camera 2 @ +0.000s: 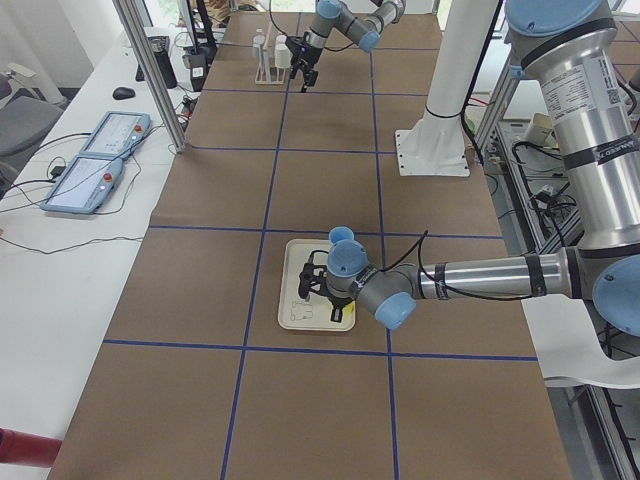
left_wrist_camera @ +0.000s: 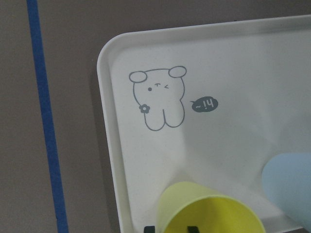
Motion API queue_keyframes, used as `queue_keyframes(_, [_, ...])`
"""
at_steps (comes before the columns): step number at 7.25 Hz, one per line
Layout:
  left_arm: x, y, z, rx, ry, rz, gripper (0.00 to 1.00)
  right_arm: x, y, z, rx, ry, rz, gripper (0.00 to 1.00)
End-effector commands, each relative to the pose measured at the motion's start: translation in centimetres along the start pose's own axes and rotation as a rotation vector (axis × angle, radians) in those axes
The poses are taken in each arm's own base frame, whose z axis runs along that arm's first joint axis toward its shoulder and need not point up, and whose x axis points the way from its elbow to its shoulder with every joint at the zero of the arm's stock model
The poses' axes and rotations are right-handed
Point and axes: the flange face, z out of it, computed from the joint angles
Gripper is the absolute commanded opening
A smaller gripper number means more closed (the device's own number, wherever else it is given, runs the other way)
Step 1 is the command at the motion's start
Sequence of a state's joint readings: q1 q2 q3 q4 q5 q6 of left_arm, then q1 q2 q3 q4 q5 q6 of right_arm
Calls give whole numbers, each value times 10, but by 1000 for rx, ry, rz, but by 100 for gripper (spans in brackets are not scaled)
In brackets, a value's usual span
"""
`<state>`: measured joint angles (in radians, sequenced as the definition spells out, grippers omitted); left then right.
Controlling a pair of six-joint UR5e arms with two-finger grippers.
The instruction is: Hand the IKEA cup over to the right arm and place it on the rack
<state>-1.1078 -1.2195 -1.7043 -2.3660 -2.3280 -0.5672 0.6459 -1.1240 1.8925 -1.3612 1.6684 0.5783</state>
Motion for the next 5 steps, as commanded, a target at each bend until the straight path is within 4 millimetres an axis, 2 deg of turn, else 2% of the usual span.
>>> queue_keyframes(1, [4,-3,-2,8,1,10,0,-3,-2,-2,7,-5,-2,100])
queue_keyframes(3, [8,-10,-9,27,10,14,0,-10,-13,-8,29,-14,-5,100])
queue_keyframes(4, [4,-18,-20,52,2,-11,0,-17,-24,-14,51,-23,-8,99])
queue_keyframes(5, [5,-47,-41,109,-4,-34,0,-22,-35,-21,84,-14,-7,100])
